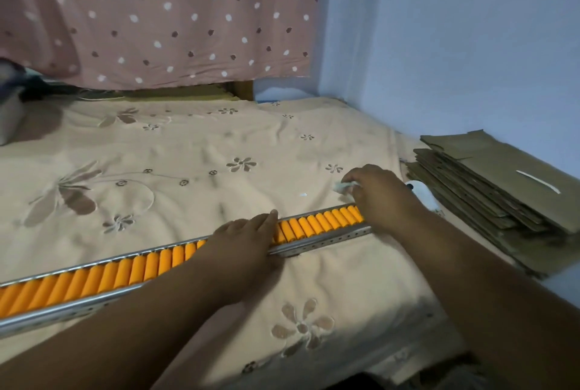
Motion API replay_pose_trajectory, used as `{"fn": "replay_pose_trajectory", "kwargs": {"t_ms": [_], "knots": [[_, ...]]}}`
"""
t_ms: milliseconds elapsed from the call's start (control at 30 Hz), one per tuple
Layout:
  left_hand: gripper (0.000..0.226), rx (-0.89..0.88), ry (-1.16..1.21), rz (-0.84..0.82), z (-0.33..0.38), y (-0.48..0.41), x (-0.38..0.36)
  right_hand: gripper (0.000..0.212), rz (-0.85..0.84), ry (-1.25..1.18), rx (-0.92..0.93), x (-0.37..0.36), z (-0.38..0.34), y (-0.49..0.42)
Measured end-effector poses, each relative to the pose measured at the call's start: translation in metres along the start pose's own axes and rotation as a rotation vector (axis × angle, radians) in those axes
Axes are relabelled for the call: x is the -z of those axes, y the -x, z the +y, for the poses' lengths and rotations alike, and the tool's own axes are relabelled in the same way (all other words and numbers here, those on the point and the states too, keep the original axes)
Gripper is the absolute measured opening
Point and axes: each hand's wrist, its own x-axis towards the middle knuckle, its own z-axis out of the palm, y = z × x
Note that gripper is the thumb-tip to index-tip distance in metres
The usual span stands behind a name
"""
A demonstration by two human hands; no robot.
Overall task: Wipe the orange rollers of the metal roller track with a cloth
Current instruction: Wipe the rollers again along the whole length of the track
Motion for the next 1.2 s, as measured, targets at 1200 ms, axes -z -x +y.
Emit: {"fn": "replay_pose_trajectory", "kwargs": {"t_ms": [1200], "knots": [[0.059, 0.027, 0.105, -0.007, -0.008, 0.0, 0.011, 0.022, -0.252, -0.09, 0.312, 0.01, -0.053, 0.053]]}}
